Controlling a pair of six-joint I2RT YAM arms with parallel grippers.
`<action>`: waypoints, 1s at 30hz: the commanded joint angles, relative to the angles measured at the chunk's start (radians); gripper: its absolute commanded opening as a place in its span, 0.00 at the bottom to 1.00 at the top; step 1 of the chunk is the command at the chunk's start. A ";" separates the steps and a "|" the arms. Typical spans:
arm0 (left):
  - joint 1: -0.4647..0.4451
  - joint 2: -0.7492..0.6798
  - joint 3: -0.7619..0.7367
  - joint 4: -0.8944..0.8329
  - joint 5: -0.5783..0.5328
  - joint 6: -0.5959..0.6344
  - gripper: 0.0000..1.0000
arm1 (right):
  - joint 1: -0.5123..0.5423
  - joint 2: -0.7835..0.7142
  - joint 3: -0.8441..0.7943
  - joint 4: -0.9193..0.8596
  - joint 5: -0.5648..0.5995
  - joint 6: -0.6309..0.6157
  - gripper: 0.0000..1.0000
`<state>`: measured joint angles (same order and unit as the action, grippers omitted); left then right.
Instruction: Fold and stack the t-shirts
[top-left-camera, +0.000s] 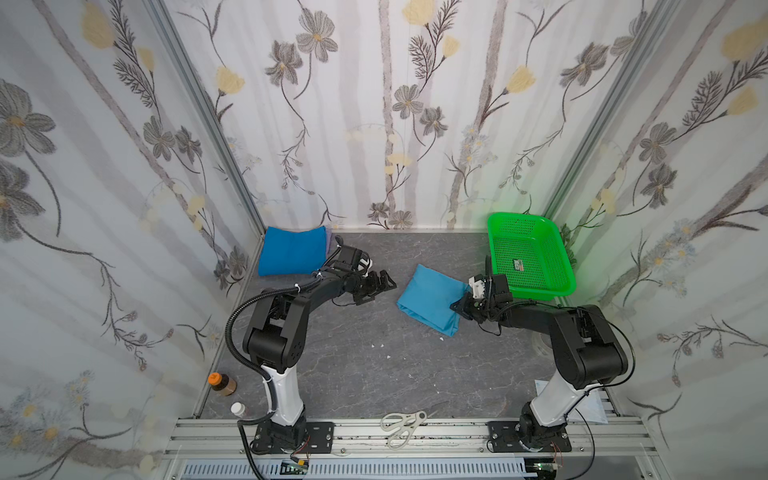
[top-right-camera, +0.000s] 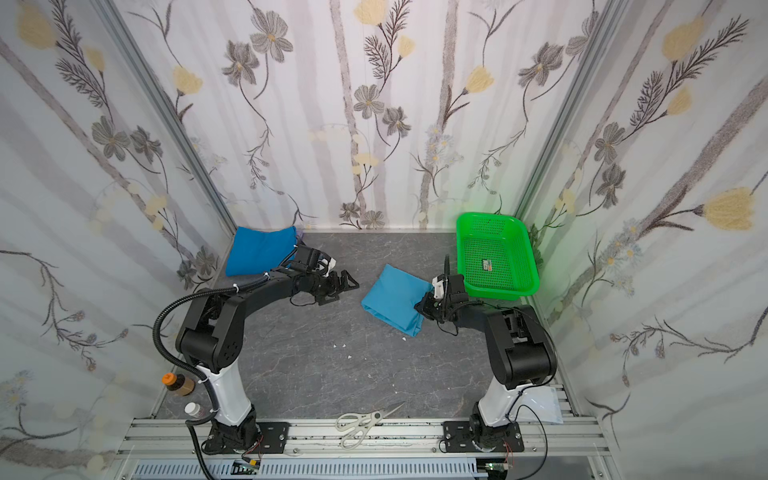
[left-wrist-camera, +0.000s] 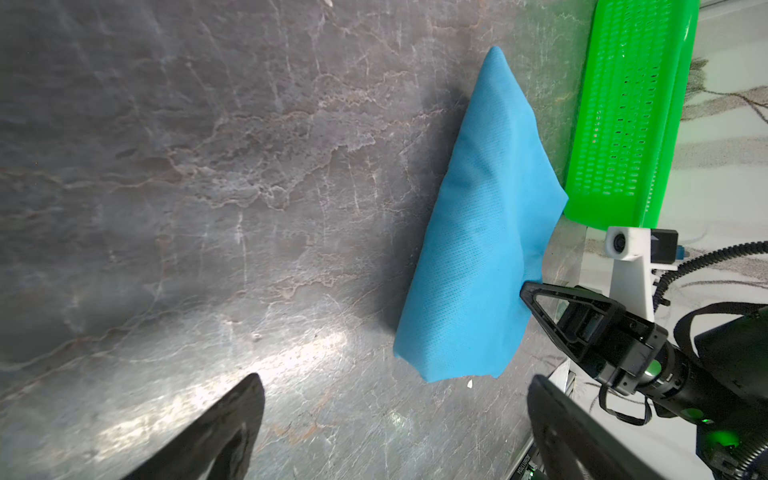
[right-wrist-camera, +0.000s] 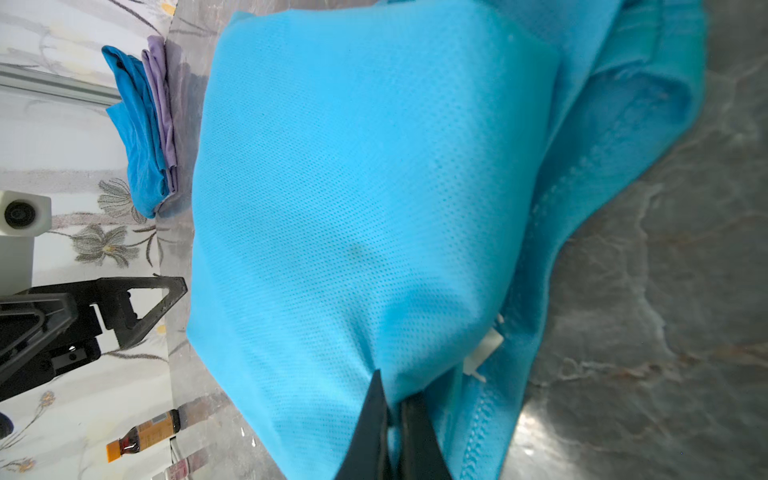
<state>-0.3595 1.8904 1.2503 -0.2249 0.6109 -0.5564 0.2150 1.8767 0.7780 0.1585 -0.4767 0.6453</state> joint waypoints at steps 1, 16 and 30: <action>-0.019 0.020 0.020 -0.007 0.021 0.017 1.00 | -0.002 0.024 0.008 0.042 0.033 0.004 0.00; -0.085 0.139 0.196 0.059 0.119 -0.010 1.00 | -0.003 0.134 0.030 -0.019 0.098 -0.029 0.00; -0.139 0.208 0.057 0.270 0.105 -0.130 1.00 | -0.017 0.141 0.049 -0.017 0.062 -0.053 0.00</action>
<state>-0.4984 2.0933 1.3338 0.0006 0.7422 -0.6594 0.2016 2.0155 0.8291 0.2611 -0.5007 0.6060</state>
